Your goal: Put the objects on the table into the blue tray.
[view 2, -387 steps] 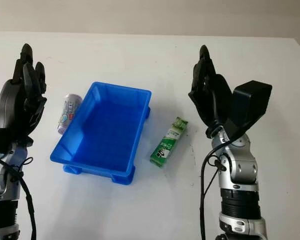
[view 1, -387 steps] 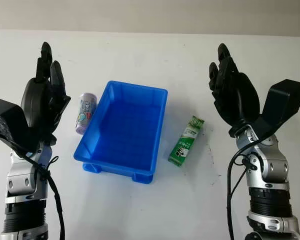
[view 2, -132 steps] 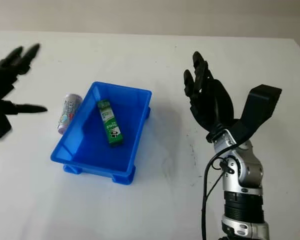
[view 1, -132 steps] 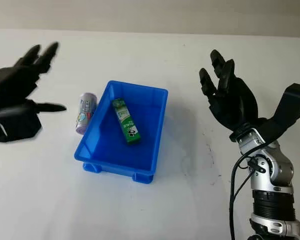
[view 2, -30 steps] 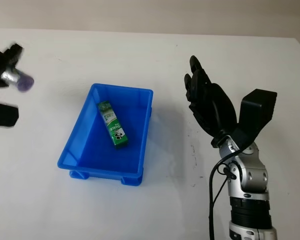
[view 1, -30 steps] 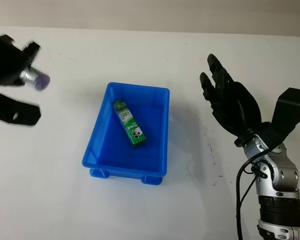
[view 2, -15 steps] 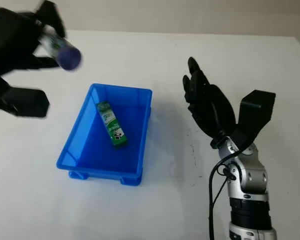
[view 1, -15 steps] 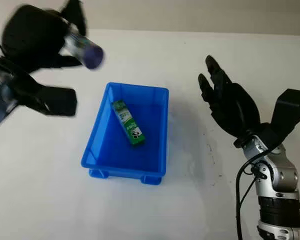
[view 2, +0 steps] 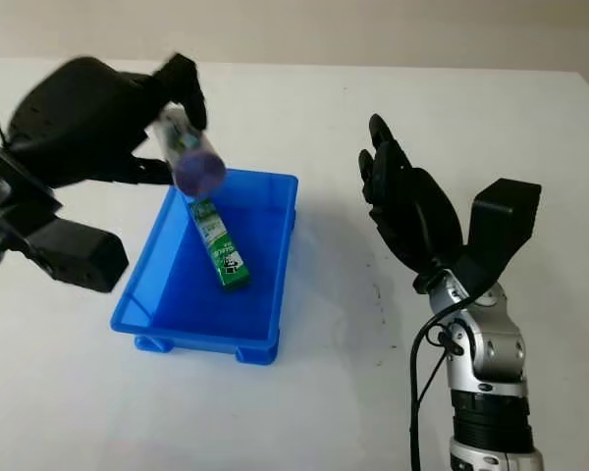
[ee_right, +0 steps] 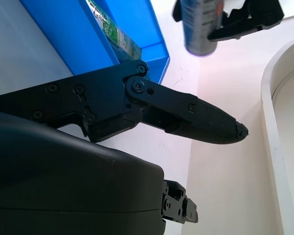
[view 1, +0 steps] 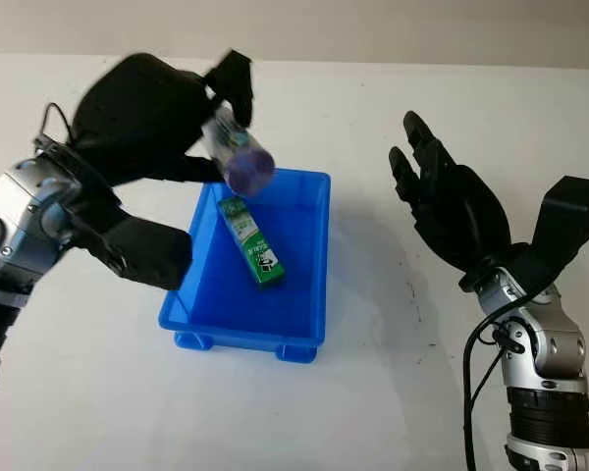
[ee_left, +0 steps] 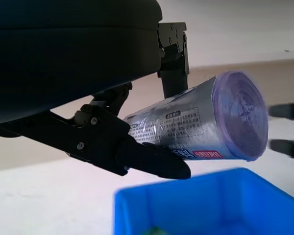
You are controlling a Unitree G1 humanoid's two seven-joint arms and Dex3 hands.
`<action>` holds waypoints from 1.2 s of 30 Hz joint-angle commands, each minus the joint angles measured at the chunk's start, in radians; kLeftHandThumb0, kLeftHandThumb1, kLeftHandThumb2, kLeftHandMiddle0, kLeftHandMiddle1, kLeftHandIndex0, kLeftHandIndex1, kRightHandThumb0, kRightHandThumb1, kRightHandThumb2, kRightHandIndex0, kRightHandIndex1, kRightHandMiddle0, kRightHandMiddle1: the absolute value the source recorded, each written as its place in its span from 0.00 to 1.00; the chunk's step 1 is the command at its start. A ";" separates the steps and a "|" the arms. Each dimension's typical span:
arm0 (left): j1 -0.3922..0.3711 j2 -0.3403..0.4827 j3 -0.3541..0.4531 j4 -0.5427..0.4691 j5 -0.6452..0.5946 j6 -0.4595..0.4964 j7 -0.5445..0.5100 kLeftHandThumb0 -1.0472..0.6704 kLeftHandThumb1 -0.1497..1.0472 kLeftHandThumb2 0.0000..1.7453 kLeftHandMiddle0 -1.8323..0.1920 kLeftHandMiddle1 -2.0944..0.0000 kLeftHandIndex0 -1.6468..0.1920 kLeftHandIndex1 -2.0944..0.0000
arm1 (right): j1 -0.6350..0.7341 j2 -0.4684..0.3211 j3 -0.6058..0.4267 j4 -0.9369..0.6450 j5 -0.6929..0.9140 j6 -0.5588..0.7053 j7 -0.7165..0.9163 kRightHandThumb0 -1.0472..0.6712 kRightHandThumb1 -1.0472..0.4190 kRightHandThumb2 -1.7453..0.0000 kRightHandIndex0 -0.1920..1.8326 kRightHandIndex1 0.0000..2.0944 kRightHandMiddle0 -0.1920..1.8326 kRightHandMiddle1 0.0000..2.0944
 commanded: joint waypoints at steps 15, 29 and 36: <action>-0.015 -0.050 -0.035 0.053 -0.055 -0.146 -0.202 0.33 1.00 0.07 0.72 0.00 0.75 0.00 | 0.009 -0.004 -0.001 -0.036 0.007 0.013 -0.011 0.16 0.00 0.56 0.00 0.00 0.00 0.00; -0.028 -0.027 -0.017 -0.007 -0.139 -0.051 -0.481 0.21 1.00 0.15 0.87 0.98 0.86 0.86 | 0.000 -0.002 0.003 -0.018 0.003 0.005 -0.009 0.16 0.00 0.56 0.00 0.00 0.00 0.00; -0.025 -0.043 0.009 -0.026 -0.207 0.004 -0.502 0.20 1.00 0.15 0.90 0.98 0.86 0.92 | -0.003 0.002 0.002 -0.007 0.005 -0.001 -0.008 0.16 0.00 0.56 0.00 0.00 0.00 0.00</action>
